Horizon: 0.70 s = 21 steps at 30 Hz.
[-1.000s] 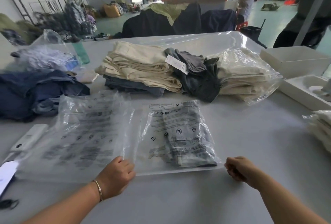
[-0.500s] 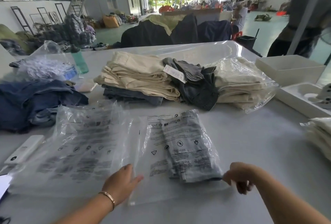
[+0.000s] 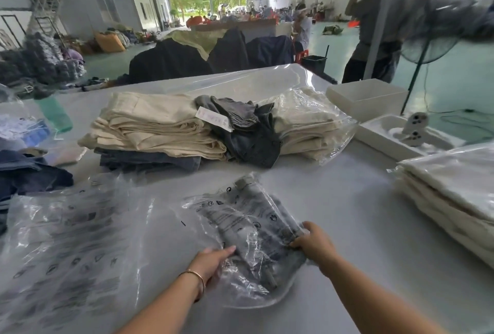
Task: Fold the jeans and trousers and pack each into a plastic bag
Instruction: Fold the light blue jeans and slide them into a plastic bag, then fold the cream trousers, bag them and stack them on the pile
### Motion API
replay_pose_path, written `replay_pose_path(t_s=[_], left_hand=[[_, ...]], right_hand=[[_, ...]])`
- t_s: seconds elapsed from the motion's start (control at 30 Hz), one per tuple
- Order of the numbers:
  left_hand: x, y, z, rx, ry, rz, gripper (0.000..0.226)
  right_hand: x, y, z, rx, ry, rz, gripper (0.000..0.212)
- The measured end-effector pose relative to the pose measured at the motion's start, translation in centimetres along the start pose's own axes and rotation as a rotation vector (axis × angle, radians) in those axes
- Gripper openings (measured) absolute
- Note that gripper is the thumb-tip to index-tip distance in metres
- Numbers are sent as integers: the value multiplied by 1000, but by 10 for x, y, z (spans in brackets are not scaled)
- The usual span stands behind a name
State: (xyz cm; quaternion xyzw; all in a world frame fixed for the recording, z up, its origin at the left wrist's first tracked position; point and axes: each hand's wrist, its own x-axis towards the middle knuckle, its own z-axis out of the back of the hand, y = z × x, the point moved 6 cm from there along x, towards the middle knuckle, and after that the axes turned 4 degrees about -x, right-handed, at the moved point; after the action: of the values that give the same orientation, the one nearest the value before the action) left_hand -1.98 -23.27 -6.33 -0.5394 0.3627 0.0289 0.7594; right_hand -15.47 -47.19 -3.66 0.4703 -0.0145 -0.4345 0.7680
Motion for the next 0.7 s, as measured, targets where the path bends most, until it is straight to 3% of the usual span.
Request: replay_pose_path(t_s=[0.1, 0.27, 0.4, 0.47, 0.53, 0.6, 0.7], left_hand=[[8, -9, -64, 49, 144, -39, 63], [7, -25, -182, 108, 424, -35, 44], [-1, -34, -264, 248, 545, -70, 44], [-5, -39, -291, 204, 539, -73, 33], [-4, -44, -302, 167, 486, -66, 25], [3, -49, -297, 157, 377, -95, 25], [14, -54, -276, 234, 257, -167, 24]], right_hand=[[7, -25, 51, -146, -115, -27, 40], [11, -73, 156, -580, -385, -93, 37], [8, -106, 217, -819, -539, -199, 43], [7, -119, 230, -875, -569, -176, 45], [12, -122, 225, -937, -573, 4, 49], [20, -122, 207, -918, -474, 199, 52], [36, -128, 181, -848, -271, 293, 52]])
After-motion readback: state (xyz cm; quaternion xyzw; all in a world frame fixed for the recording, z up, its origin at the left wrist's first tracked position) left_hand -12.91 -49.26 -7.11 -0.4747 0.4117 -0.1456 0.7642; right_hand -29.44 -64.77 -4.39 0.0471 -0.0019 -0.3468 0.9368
